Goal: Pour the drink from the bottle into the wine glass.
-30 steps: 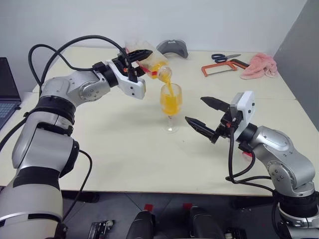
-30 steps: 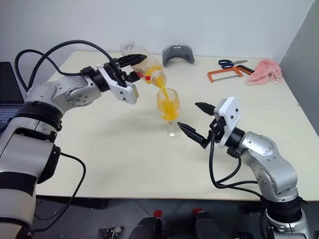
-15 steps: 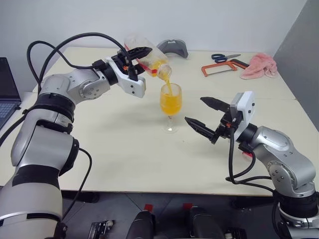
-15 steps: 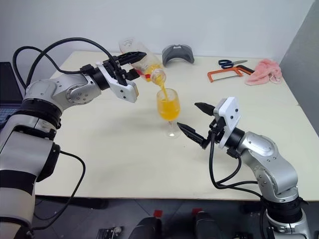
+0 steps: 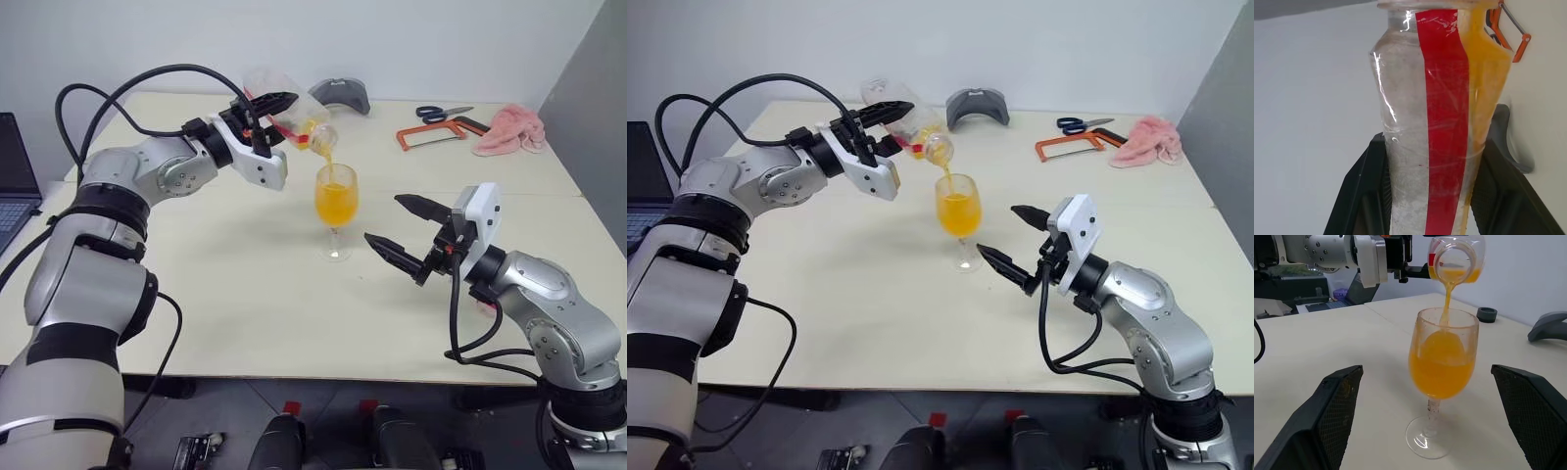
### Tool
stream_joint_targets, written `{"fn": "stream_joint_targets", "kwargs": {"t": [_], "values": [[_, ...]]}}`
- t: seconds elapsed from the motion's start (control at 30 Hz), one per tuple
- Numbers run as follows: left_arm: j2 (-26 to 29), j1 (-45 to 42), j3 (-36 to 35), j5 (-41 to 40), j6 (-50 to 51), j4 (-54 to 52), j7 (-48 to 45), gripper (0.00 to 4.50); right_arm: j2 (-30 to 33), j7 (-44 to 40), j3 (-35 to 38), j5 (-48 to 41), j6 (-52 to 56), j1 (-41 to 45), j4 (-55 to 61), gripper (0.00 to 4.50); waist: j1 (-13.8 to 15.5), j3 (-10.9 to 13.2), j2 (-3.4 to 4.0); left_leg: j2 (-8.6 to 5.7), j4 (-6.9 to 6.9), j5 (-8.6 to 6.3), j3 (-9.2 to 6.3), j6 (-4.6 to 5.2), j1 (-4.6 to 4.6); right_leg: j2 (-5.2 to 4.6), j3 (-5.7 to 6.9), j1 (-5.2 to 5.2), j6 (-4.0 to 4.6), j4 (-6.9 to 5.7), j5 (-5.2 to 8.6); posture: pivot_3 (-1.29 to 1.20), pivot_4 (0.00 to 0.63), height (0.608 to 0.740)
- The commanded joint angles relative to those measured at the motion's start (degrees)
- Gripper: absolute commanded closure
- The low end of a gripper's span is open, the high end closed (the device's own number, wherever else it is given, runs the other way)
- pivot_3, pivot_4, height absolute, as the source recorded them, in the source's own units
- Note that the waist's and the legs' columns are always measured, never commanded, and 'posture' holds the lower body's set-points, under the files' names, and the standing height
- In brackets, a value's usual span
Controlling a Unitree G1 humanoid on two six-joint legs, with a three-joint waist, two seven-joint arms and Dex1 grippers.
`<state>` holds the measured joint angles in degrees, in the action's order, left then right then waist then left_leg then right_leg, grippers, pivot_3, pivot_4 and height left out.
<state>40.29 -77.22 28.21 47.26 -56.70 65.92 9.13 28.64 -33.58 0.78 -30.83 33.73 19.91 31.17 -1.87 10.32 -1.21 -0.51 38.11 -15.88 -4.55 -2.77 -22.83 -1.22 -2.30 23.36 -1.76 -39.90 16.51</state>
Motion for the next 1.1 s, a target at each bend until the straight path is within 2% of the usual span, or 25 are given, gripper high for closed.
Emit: {"fn": "stream_joint_targets", "kwargs": {"t": [0.03, 0.27, 0.4, 0.57, 0.8, 0.97, 1.1], "values": [[-1.3, -0.3, -4.6, -7.6, 0.0, 0.0, -4.4, 2.82, 0.4, 0.3, 1.0, -0.8, -0.2, 0.5, 2.6, 0.00, 0.0, 0.0, 0.00, 0.00, 0.00, 0.00, 0.00, 0.00, 0.00, 0.00, 0.00, 0.00, 0.00, 0.00, 0.00, 0.00, 0.150, 0.740], [-4.2, 5.2, -9.5, -18.8, 1.2, -3.5, -15.7, 2.82, 0.3, 0.4, 0.7, -0.2, -0.6, 1.0, 2.6, 0.00, -0.2, 0.0, 0.01, 0.03, 0.01, 0.01, 0.01, -0.01, 0.04, 0.01, -0.02, 0.00, 0.00, -0.04, 0.00, 0.00, 0.150, 0.740], [-5.3, 8.3, -13.3, -25.8, 5.3, -7.1, -21.6, 2.82, 0.2, 0.4, 0.6, 0.0, -0.8, 1.4, 2.6, 0.00, -0.1, 0.0, 0.00, 0.02, 0.04, 0.02, -0.01, -0.04, 0.01, 0.01, -0.02, 0.01, 0.00, -0.05, 0.00, 0.00, 0.150, 0.740], [-8.7, 17.0, -24.2, -44.1, 24.7, -19.7, -31.1, 2.82, -0.2, 1.1, -0.8, 0.0, 0.5, 1.9, 3.4, 0.00, -0.3, 0.0, 0.02, 0.10, 0.09, 0.03, -0.06, -0.06, 0.00, -0.04, -0.02, 0.01, 0.01, -0.08, 0.00, 0.00, 0.150, 0.740], [-9.7, 35.7, -36.6, -60.2, 55.6, -40.4, -32.3, 2.82, -1.7, 3.5, -8.2, 2.1, 5.4, 5.3, 3.9, 0.00, -2.0, 0.0, 0.05, 0.22, 0.07, 0.04, -0.34, -0.07, 0.10, 0.01, -0.05, 0.01, 0.01, -0.19, 0.00, 0.00, 0.150, 0.740], [-9.4, 41.7, -40.6, -64.6, 65.8, -43.6, -33.0, 2.82, -3.5, 3.2, -12.6, 3.1, 9.4, 11.0, 1.5, 0.00, -2.0, 0.0, 0.02, 0.20, 0.20, 0.04, -0.49, -0.06, 0.05, 0.02, 0.03, 0.01, 0.02, -0.22, 0.00, 0.00, 0.150, 0.740], [-9.6, 43.2, -42.3, -65.9, 66.8, -42.3, -34.7, 2.82, -4.5, 1.6, -16.0, 4.2, 9.3, 14.7, -0.8, 0.00, -1.0, -0.1, 0.00, 0.17, 0.32, 0.04, -0.55, -0.06, -0.01, -0.07, 0.06, -0.04, 0.01, -0.19, 0.00, 0.00, 0.150, 0.740]]}}
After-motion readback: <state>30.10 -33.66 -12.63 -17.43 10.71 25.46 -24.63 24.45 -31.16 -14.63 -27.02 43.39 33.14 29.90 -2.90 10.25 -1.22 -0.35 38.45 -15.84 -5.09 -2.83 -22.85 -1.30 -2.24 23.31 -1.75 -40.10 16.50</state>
